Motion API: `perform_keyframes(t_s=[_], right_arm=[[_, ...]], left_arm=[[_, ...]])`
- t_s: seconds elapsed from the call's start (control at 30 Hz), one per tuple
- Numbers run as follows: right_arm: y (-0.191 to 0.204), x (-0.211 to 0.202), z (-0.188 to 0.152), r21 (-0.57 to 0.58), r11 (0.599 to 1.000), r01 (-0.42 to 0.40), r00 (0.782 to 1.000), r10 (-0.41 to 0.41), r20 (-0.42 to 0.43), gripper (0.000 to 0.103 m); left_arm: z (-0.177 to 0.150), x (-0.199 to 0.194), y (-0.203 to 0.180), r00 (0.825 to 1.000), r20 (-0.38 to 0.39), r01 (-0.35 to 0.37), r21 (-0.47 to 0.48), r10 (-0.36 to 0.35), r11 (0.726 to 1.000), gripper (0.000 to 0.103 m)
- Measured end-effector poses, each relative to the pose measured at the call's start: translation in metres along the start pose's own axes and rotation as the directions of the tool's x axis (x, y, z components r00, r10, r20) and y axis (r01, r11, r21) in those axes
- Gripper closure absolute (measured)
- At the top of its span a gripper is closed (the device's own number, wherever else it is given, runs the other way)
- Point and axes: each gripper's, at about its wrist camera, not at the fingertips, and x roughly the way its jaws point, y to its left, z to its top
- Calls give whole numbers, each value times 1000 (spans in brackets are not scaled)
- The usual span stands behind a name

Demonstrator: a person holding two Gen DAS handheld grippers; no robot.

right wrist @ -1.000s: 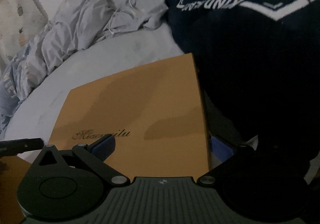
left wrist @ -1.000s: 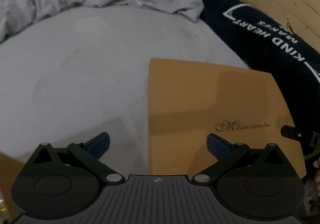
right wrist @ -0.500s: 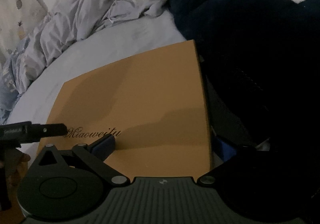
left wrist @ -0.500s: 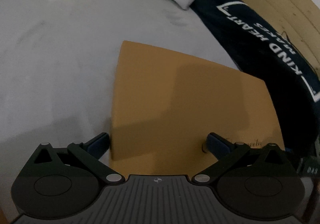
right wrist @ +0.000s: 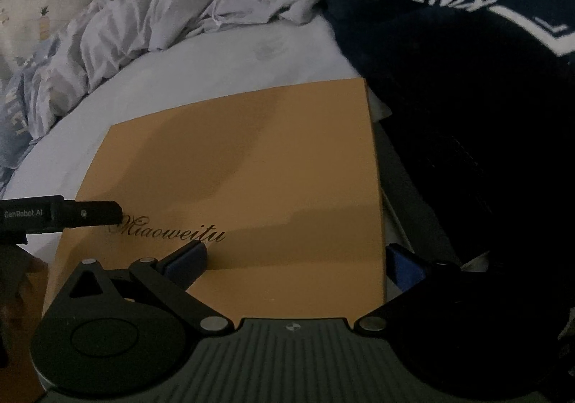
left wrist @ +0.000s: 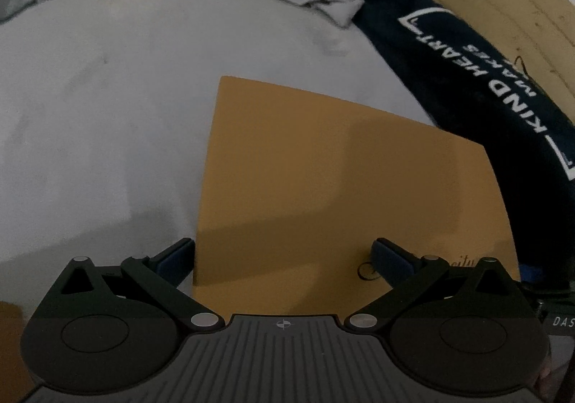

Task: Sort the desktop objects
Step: 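Grip the tan box edges with both tools and lift it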

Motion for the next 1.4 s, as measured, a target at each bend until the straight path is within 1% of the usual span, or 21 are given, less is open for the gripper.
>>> perform_keyframes(t_s=[0.27, 0.47, 0.73, 1.03, 1.23, 1.4], right_arm=[[14, -30, 4, -32, 999, 0, 999, 1, 36, 0], [27, -52, 9, -44, 999, -4, 998, 7, 66, 0], [44, -93, 8, -64, 998, 17, 994, -10, 105, 0], [69, -135, 6, -113, 994, 2, 988, 16, 155, 0], [93, -160, 3, -162, 987, -16, 981, 47, 188, 0], [118, -179, 0, -209, 978, -31, 975, 76, 211, 0]], left_arm=[[1, -45, -10, 998, 55, -16, 32, 14, 999, 0], [-1, -86, -16, 993, 111, -36, 43, 31, 998, 0], [-7, -133, -25, 985, 170, -28, 45, 20, 999, 0], [-19, -197, -30, 967, 255, -37, 32, 28, 999, 0], [-33, -245, -21, 952, 303, -41, -2, 40, 999, 0], [-46, -283, -6, 939, 338, -43, -41, 54, 998, 0]])
